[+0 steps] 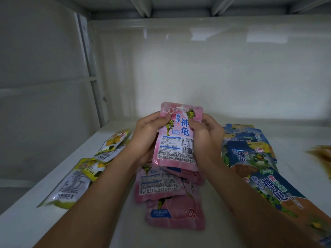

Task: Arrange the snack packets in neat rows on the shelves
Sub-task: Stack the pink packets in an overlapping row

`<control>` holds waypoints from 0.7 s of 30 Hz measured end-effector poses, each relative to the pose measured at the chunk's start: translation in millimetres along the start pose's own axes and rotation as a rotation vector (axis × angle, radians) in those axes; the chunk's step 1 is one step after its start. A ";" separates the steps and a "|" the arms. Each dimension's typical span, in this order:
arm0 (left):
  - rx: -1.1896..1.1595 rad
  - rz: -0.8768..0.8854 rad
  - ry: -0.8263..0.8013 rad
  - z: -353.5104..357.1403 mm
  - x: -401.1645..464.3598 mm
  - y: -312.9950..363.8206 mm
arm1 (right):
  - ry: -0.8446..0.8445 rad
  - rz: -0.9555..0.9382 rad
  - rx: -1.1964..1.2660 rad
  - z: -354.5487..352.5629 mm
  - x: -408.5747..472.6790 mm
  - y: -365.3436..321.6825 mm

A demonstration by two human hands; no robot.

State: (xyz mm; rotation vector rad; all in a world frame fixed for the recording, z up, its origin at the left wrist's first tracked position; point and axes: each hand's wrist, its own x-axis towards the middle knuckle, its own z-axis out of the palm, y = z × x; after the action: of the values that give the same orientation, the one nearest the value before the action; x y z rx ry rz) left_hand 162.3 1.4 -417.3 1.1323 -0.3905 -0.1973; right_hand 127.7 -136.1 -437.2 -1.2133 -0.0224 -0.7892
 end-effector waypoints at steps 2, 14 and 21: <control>0.010 -0.004 -0.003 -0.7 0.3 -0.4 | -0.004 0.022 0.012 -0.1 -0.3 -1.0; 0.060 0.003 -0.035 0.6 3.4 -7.7 | 0.016 -0.060 -0.014 1.5 -2.9 3.2; 0.121 0.023 -0.068 -0.8 5.0 -9.9 | 0.096 -0.167 -0.098 -0.9 -1.3 4.2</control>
State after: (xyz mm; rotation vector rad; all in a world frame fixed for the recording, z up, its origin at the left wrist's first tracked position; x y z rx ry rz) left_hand 167.7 -3.9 -425.6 1.2418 -0.4806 -0.1940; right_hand 128.7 -135.7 -441.6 -1.2769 -0.0069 -1.0038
